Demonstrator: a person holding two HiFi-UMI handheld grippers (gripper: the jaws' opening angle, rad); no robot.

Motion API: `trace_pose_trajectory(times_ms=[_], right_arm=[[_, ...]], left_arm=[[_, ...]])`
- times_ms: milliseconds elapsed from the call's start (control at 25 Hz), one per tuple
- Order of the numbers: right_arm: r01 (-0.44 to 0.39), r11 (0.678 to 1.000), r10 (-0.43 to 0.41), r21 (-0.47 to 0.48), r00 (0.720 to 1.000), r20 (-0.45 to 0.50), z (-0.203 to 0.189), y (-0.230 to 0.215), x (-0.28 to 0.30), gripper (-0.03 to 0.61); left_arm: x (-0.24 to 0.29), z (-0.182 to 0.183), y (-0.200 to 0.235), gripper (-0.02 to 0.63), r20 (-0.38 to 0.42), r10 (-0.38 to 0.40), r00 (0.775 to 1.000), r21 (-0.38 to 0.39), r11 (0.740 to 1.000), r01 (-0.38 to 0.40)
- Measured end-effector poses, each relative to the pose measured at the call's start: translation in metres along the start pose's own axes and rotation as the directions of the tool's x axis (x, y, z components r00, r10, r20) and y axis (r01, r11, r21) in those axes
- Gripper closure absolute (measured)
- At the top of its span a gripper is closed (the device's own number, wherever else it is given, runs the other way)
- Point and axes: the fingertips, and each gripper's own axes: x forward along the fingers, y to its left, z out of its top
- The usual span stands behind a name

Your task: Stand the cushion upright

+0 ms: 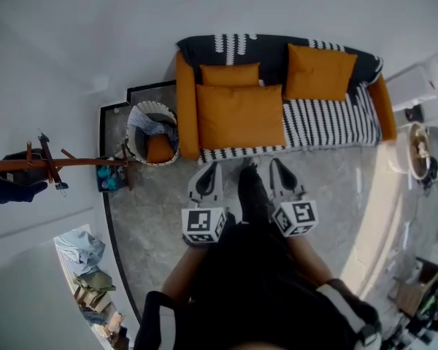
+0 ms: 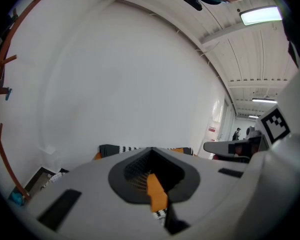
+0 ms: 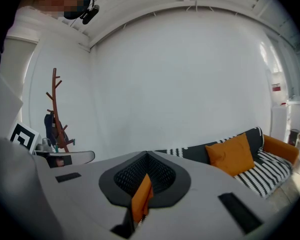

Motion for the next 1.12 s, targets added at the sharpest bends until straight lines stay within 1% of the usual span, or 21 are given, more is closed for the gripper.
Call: trace_pose_trajectory(times_ms=[200,600,840,1120], right_arm=[[-0.020,1.000,0.021,0.011,1.000,-0.019,0.002,-0.020,0.034,0.583],[-0.066,0.998,0.066,0.006,0.996,-0.064,0.024,-0.083,0.117,0.583],[-0.125,0.992,0.123,-0.019,0.988,-0.092,0.043,-0.124,0.160,0.583],[-0.171,0.985,0.169,0.000,0.976,-0.136,0.052,-0.167,0.202,0.583]], left_arm=[[0.036,0.006,0.005,0.617,-0.016,0.017,1.000,-0.008,1.000,-0.017],[0.141,0.014,0.005,0.617,-0.074,0.020,0.997,-0.006,1.000,-0.020],[0.204,0.017,0.005,0.617,-0.116,0.071,0.991,-0.008,0.997,-0.073],[0.256,0.028,0.005,0.617,-0.129,0.138,0.982,-0.004,0.990,-0.140]])
